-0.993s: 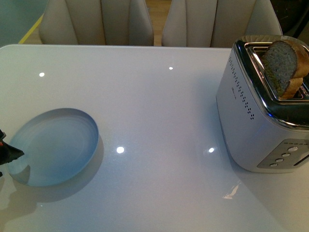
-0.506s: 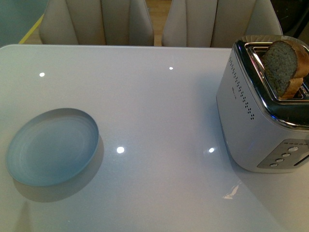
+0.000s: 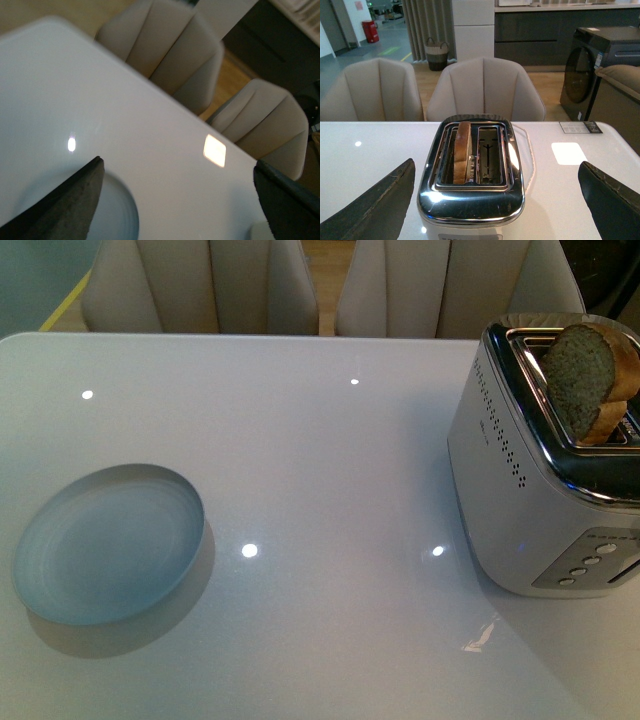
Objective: Left arm holds plate, right arm toasts bread
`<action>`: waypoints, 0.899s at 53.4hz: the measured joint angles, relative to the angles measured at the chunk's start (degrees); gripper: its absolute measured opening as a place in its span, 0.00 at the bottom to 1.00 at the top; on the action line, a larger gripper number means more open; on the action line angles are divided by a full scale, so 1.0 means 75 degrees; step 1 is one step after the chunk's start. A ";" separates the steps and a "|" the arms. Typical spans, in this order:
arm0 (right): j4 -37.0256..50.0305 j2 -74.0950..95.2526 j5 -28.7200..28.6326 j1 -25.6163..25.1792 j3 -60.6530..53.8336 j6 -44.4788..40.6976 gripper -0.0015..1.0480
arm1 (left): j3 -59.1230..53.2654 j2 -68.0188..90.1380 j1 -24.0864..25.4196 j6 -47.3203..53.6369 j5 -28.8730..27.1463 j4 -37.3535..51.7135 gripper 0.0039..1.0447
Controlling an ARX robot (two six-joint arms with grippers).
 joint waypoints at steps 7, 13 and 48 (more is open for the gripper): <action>0.0000 0.0000 -0.0003 0.0000 0.0000 0.0000 0.91 | -0.1026 -0.0562 -0.0393 0.2562 -0.0338 0.2314 0.63; 0.0000 -0.0006 -0.0003 0.0000 0.0000 0.0000 0.91 | -0.1311 -0.1300 -0.0627 0.3631 -0.0597 0.2186 0.46; 0.0000 -0.0006 0.0000 0.0000 0.0000 0.0000 0.91 | -0.2806 -0.4214 0.0510 0.4304 0.0589 0.0740 0.03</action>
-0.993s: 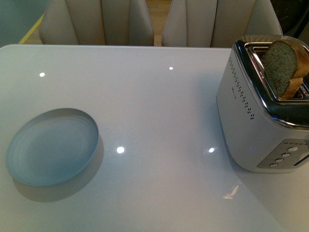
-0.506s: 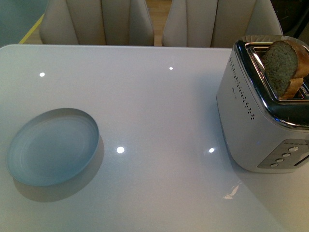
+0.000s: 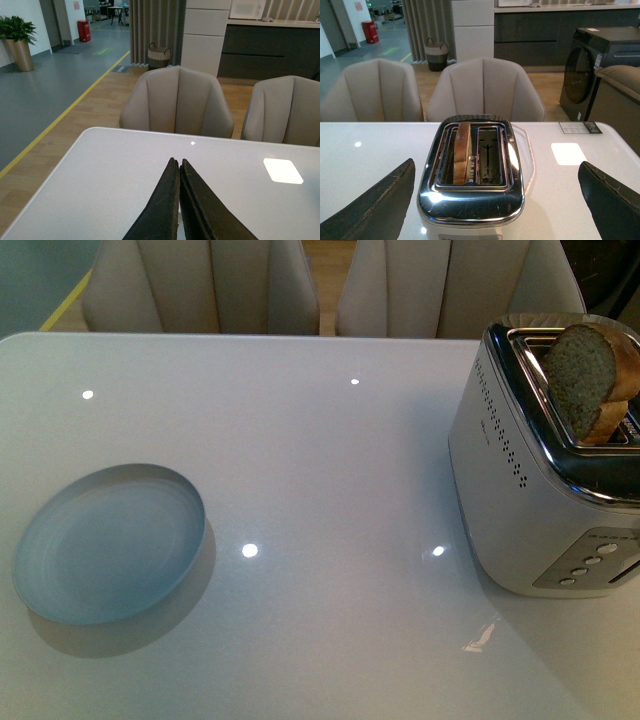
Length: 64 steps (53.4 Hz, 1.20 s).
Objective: Left arm holds plate, right arm toasts bread
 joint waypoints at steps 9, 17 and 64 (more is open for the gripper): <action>0.0000 0.0000 0.0000 0.0000 0.0000 0.0000 0.91 | -0.0332 -0.0533 0.0009 0.0006 0.0032 -0.0105 0.03; 0.0000 0.0000 0.0003 0.0000 0.0000 0.0000 0.91 | -0.0388 -0.1043 0.0012 0.0009 0.0038 -0.0565 0.03; 0.0000 0.0000 0.0000 0.0000 0.0000 0.0000 0.91 | -0.0388 -0.4013 0.0012 0.0009 0.0044 -0.3675 0.03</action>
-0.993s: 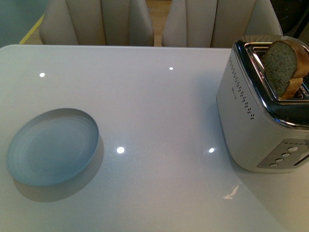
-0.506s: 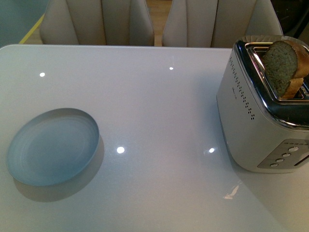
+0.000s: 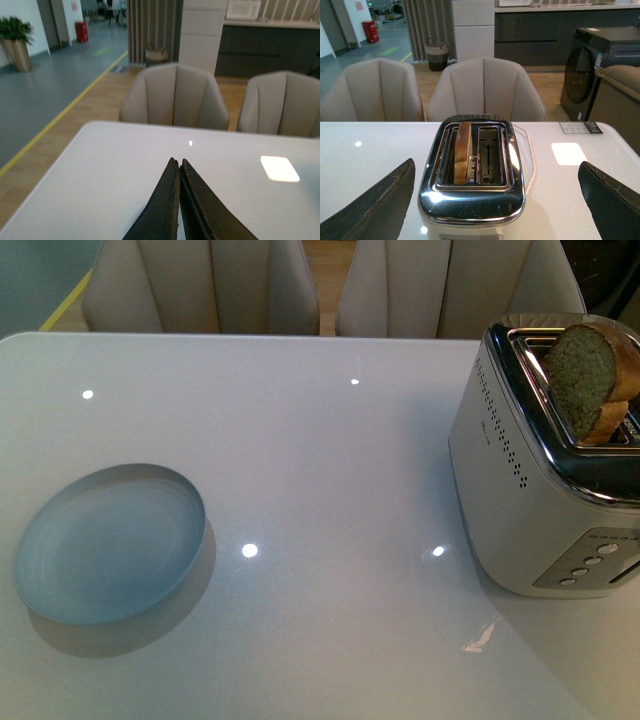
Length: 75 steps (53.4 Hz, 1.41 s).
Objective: Left arm holds plate, right arm toasts bread
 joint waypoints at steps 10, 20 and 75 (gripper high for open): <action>0.0000 0.0000 0.0000 0.0000 0.0000 0.0000 0.91 | 0.0000 -0.0726 0.0003 0.0000 -0.0009 -0.0568 0.03; 0.0000 0.0000 0.0000 0.0000 0.0000 0.0000 0.91 | 0.0000 -0.0746 0.0003 0.0000 -0.0006 -0.0583 0.03; 0.0000 0.0000 0.0000 0.0000 0.0000 0.0000 0.91 | 0.0000 -0.0746 0.0003 0.0012 -0.0006 -0.0583 0.93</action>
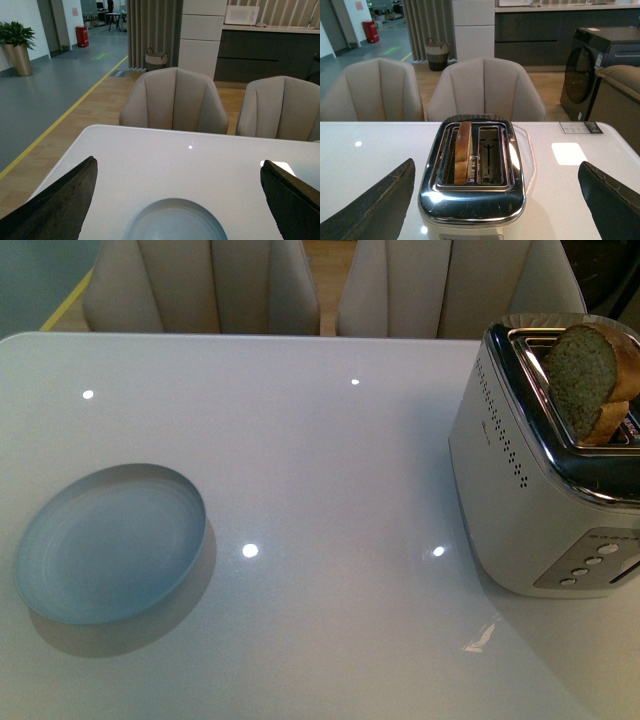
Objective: Left arm holds plate, right arm toasts bread
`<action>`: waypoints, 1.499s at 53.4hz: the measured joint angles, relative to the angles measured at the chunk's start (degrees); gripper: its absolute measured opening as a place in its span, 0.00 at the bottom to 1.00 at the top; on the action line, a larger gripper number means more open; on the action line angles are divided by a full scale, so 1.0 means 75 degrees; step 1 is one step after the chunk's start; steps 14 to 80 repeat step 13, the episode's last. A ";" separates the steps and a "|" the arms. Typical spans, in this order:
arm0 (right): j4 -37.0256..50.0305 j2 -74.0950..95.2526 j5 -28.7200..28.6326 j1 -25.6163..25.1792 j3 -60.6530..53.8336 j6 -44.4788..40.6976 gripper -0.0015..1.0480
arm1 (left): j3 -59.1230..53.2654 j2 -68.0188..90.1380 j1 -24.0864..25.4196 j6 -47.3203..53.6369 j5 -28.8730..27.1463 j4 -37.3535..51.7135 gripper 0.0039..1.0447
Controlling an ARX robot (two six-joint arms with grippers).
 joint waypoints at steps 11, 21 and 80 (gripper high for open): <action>-0.0003 0.0000 0.0000 0.0000 0.0000 0.0000 0.91 | 0.0000 0.0000 0.0000 0.0000 0.0000 0.0000 0.93; -0.0003 0.0000 0.0000 0.0000 0.0000 0.0000 0.91 | 0.0000 0.0000 0.0000 0.0000 0.0000 0.0000 0.93; -0.0003 0.0000 0.0000 0.0000 0.0000 0.0000 0.91 | 0.0000 0.0000 0.0000 0.0000 0.0000 0.0000 0.93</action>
